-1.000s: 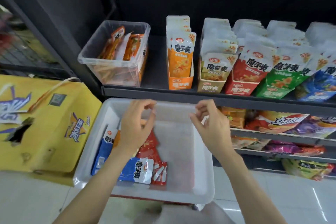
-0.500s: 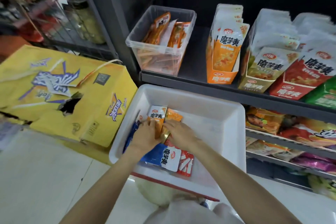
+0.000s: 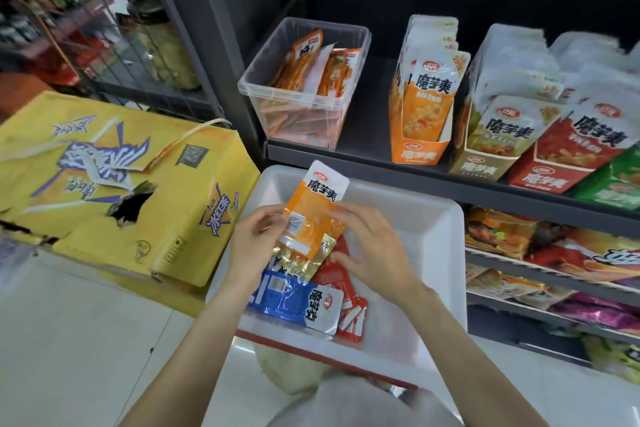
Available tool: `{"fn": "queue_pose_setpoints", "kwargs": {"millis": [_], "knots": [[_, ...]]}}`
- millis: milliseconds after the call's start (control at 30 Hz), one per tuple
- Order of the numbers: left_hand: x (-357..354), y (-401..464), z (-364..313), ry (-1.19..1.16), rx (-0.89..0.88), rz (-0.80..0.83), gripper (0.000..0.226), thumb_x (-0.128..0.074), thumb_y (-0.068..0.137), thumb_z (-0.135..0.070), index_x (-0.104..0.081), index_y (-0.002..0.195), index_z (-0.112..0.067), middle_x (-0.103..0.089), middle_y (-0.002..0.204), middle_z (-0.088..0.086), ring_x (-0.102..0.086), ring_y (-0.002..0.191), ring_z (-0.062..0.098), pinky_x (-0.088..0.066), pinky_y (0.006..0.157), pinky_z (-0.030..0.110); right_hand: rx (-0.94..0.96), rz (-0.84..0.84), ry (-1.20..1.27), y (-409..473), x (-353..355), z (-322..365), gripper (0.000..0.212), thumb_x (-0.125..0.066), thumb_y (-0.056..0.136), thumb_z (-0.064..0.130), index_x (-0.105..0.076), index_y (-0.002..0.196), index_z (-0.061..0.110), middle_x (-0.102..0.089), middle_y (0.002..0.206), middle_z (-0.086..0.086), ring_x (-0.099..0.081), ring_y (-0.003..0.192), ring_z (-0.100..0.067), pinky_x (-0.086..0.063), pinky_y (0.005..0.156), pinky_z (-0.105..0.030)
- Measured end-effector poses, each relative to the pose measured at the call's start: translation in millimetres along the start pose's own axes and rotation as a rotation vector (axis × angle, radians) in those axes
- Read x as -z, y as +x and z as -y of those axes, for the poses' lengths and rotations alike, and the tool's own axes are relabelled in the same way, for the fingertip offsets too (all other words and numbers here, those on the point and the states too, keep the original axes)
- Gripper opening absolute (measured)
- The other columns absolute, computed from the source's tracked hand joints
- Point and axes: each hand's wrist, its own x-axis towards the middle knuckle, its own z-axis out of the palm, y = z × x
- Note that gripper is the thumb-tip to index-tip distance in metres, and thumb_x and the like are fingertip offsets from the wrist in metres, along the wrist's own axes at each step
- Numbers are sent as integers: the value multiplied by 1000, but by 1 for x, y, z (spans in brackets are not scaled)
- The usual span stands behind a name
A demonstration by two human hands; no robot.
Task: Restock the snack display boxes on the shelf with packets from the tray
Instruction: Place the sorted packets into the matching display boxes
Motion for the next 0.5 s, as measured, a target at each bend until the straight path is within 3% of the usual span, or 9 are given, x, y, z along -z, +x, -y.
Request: {"fn": "queue_pose_setpoints", "kwargs": {"millis": [67,200,267,333,400,500], "knots": [[-10,-3,-12,-80,72,45,16,-59,89,-3,-68,93,-17,-70,80,0,-64,69,12,-51,60,24,110,-15,-168,1,-1,3,67,-80,71,29,-48,130,26,-53,133,0,-45,119,-17,-37,99,-31],[-29,-13,-35,-119,88,170,14,-59,91,-16,-68,99,-10,-72,85,6,-68,70,13,-51,57,16,112,-348,-120,5,14,6,34,-75,73,4,-71,106,15,-70,105,1,-59,92,-14,-46,78,-22],[-35,-16,-43,-66,11,196,26,-55,89,-37,-68,99,-17,-73,90,-1,-69,81,10,-53,65,17,-53,-420,26,7,33,10,19,-67,82,13,-73,100,14,-72,90,3,-58,78,-5,-44,69,-13],[-39,-11,-46,111,-140,171,34,-57,81,-50,-65,105,-28,-69,101,-12,-63,95,2,-52,78,20,-323,-422,232,9,53,12,8,-64,89,23,-70,94,21,-70,78,10,-60,70,-4,-44,61,-12],[-43,-6,-48,251,-215,231,33,-67,78,-44,-58,110,-39,-61,110,-22,-55,101,-6,-45,82,15,-496,-427,495,8,70,10,7,-66,89,19,-63,85,24,-68,71,14,-63,65,-3,-49,60,-18],[-56,-6,-50,133,-123,314,37,-76,77,-24,-57,106,-36,-67,103,-15,-62,94,-2,-48,76,16,-603,-528,824,2,91,7,11,-68,85,12,-61,88,19,-70,76,9,-66,70,-7,-55,65,-26]]}}
